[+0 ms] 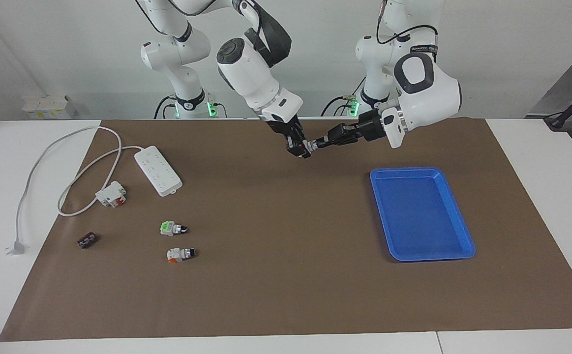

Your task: Turn and place switch with both arms

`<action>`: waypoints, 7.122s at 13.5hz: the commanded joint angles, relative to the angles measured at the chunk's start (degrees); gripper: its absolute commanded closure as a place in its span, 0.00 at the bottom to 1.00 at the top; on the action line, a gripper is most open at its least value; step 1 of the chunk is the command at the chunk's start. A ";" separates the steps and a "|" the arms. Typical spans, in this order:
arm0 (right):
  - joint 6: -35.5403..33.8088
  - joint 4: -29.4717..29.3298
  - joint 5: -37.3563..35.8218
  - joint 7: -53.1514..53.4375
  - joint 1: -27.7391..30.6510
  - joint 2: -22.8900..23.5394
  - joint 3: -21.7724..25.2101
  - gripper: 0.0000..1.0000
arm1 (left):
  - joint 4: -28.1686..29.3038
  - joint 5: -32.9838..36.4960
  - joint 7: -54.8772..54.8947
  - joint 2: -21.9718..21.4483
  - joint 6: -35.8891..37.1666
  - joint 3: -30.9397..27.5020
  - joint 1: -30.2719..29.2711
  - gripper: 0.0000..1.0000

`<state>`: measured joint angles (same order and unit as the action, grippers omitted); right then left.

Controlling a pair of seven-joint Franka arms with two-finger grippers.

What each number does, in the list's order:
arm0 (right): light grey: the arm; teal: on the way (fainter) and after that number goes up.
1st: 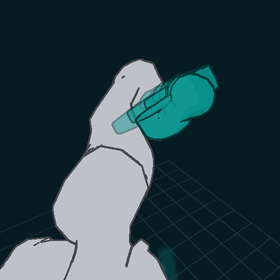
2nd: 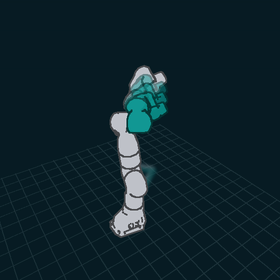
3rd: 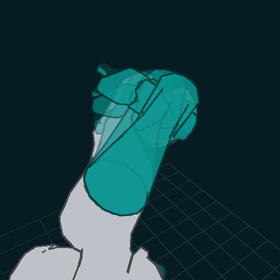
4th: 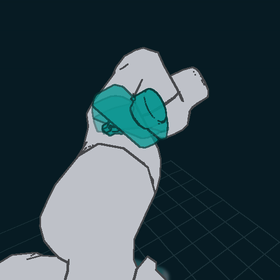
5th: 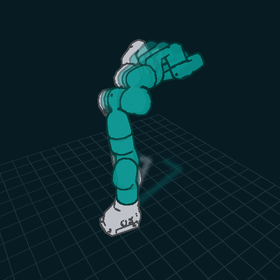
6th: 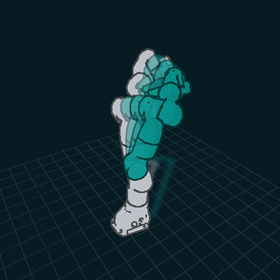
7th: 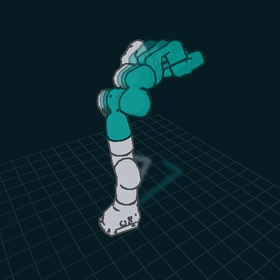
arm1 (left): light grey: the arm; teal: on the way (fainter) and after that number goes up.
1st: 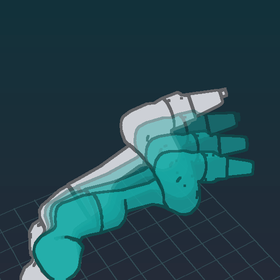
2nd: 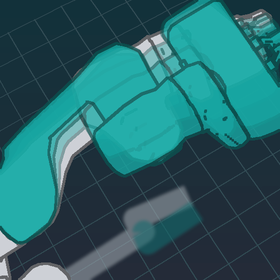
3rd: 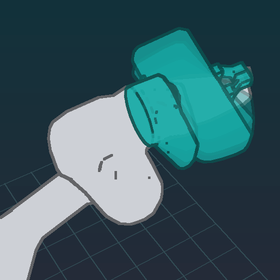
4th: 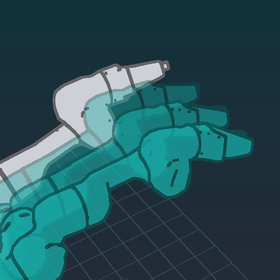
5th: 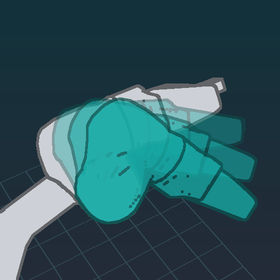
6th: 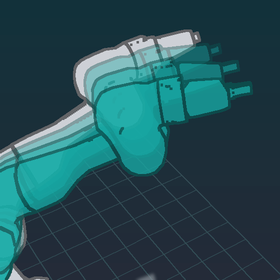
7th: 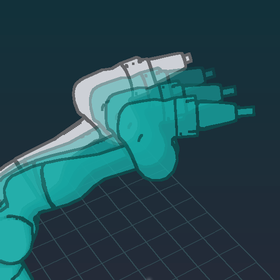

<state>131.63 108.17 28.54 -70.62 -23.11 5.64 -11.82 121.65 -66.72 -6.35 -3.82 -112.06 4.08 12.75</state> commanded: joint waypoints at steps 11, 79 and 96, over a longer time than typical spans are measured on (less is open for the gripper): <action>-0.24 0.64 1.08 1.01 -0.45 -1.07 -0.39 1.00 | 1.22 -1.66 -3.38 -1.28 -1.58 -0.66 1.31 1.00; -24.40 -1.64 -10.69 8.44 15.80 -7.32 0.49 0.00 | 2.80 65.40 -32.19 0.13 -19.34 -1.01 -11.69 1.00; -25.11 -12.37 -23.35 59.79 17.30 -7.23 0.40 0.00 | 8.16 65.49 -1.74 0.39 -20.30 -0.92 -21.19 1.00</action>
<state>107.75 97.13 7.26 -13.91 -6.49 -1.58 -11.44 128.91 -2.33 -9.49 -2.57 -131.95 2.74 -7.45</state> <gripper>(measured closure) 0.000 0.903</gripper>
